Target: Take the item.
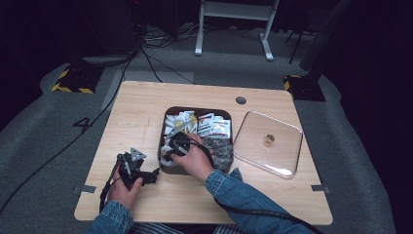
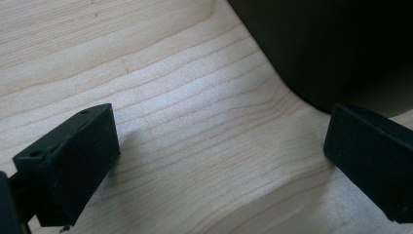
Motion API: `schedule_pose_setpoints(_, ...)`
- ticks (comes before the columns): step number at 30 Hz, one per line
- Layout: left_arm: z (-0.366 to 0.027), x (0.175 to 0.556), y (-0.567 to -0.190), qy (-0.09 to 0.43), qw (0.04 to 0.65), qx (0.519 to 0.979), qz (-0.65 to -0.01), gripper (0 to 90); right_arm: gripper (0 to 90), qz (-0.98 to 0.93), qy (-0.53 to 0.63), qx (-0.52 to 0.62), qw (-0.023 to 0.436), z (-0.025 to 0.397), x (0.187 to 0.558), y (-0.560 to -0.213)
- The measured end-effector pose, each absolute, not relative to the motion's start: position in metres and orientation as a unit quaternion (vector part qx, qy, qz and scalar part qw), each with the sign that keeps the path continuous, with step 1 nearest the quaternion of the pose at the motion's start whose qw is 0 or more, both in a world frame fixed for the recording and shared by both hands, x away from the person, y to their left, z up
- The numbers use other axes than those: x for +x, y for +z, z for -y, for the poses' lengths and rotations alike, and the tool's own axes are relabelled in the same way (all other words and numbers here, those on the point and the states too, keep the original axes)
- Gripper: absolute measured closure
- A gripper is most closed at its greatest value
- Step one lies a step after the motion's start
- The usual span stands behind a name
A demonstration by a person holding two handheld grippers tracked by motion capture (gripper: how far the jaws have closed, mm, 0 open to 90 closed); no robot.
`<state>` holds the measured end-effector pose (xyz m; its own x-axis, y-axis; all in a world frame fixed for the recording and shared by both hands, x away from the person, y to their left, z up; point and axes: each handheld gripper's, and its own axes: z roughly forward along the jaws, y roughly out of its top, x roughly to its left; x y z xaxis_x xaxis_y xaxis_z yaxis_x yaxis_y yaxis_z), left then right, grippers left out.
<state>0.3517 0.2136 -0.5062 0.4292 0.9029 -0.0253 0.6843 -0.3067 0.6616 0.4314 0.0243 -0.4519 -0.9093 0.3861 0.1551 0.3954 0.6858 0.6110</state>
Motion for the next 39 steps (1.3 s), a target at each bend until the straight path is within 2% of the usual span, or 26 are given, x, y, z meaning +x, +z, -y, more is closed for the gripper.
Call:
schedule_pose_setpoints(7,-0.214,0.352,-0.506,0.179,0.305,0.788,-0.503,0.0,84.8,0.911,-0.344,-0.227,0.003,-0.022,0.43,-0.451)
schedule_pose_setpoints(20,-0.214,0.352,-0.506,0.178,0.305,0.789,-0.502,0.0,85.1,0.896,-0.379,-0.23,-0.008,-0.002,0.426,-0.425)
schedule_pose_setpoints(39,-0.211,0.351,-0.506,0.176,0.306,0.791,-0.499,0.0,85.2,0.871,-0.418,-0.255,-0.044,0.067,0.418,-0.388)
